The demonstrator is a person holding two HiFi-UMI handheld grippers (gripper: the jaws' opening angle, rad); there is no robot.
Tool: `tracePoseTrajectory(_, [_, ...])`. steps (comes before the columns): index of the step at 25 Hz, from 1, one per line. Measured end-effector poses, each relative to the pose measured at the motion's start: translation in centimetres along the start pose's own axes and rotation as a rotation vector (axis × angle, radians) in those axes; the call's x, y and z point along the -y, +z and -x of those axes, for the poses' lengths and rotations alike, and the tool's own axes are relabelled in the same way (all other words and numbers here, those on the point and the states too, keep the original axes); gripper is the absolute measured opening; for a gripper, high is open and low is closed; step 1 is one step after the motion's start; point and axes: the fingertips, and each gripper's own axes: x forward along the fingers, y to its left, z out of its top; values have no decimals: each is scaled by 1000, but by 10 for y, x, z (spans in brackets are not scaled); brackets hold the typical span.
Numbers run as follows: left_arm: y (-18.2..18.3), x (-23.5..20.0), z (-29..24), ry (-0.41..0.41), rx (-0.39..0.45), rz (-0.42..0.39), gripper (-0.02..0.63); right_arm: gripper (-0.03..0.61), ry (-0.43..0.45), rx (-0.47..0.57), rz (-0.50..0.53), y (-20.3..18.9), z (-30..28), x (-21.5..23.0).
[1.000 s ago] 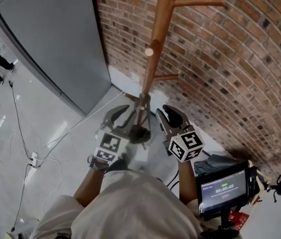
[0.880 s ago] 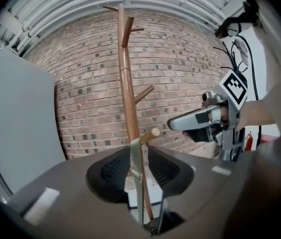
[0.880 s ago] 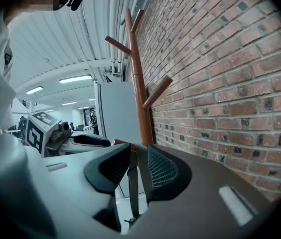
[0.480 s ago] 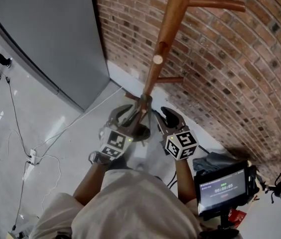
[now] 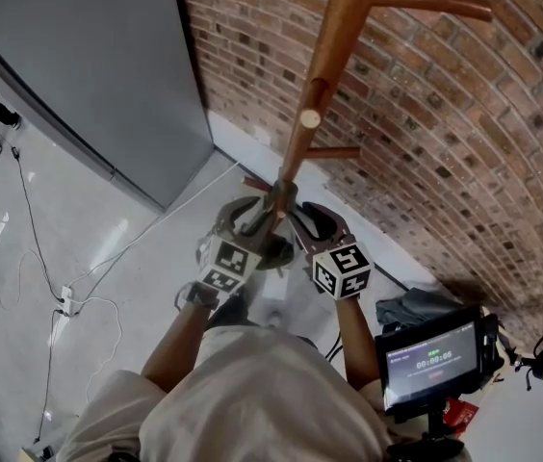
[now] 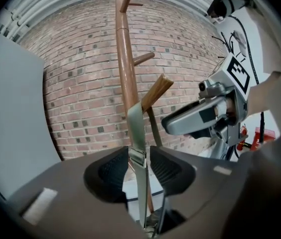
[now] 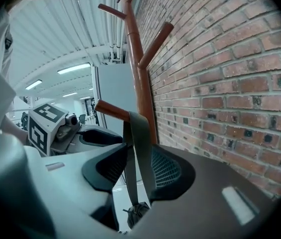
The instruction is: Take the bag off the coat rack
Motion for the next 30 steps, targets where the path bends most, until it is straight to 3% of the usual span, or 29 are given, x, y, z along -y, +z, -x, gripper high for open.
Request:
tracePoseTrajectory(10, [-23, 3, -18, -4, -37, 22, 149, 155, 11, -12, -55, -5, -16, 0])
tracePoseTrajectory(20, [-36, 1, -33, -13, -43, 81, 150, 130, -72, -53, -39, -15, -27, 8])
tracePoseTrajectory(30, [-38, 3, -30, -13, -26, 129, 52, 73, -39, -65, -25, -16, -28, 3])
